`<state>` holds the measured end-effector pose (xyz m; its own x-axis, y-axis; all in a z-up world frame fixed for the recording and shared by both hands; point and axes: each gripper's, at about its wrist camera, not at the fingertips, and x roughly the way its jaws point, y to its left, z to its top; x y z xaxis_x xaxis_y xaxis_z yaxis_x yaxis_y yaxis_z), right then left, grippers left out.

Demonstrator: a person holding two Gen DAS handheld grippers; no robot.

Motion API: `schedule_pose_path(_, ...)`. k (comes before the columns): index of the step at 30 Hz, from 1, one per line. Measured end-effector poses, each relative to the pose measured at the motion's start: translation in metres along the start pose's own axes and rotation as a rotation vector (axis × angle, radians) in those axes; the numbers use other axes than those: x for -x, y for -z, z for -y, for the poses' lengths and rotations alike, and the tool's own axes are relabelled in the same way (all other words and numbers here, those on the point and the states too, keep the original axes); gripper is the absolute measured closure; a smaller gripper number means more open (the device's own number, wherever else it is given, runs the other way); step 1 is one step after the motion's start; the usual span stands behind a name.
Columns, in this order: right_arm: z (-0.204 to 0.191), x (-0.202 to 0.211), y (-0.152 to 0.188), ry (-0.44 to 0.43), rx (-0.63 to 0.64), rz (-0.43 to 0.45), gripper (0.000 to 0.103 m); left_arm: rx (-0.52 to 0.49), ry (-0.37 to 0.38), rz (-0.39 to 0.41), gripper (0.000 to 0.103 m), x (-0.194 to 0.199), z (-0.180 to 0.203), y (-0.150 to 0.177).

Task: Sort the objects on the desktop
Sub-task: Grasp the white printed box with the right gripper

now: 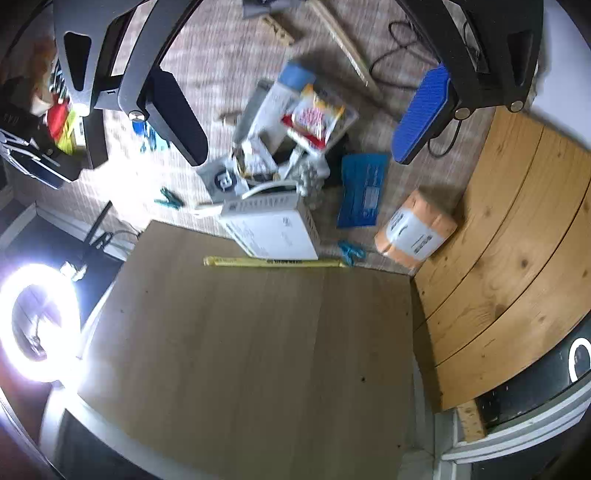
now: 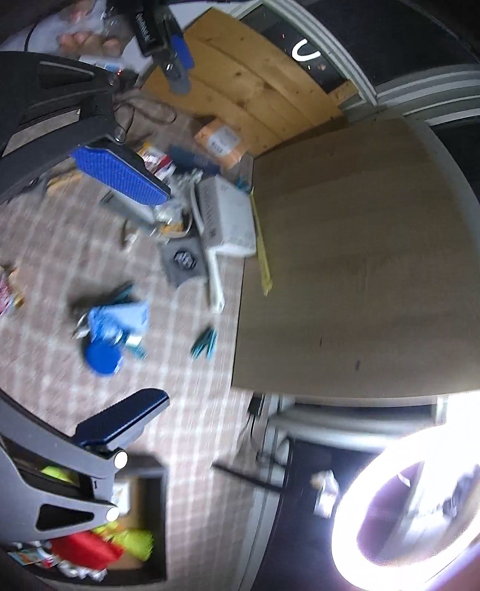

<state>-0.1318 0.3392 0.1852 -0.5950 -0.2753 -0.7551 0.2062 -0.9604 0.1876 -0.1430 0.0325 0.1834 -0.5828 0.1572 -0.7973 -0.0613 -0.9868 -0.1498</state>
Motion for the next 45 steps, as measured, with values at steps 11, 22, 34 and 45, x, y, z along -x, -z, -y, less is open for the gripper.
schedule_pose_path(11, -0.034, -0.130, -0.063, -0.013, 0.027, -0.130, 0.044, 0.044, -0.030, -0.085, 0.012, -0.098, -0.003, -0.059)
schedule_pose_path(22, -0.048, -0.228, -0.068, -0.052, 0.021, -0.243, 0.052, 0.120, -0.009, -0.203, 0.021, -0.185, -0.010, -0.067)
schedule_pose_path(34, -0.035, -0.260, -0.073, -0.175, -0.040, -0.331, 0.054, 0.283, 0.213, -0.325, 0.034, -0.220, -0.022, -0.056)
schedule_pose_path(45, -0.028, -0.208, -0.024, -0.197, -0.011, -0.333, 0.069, 0.269, 0.265, -0.329, 0.035, -0.178, 0.012, 0.003)
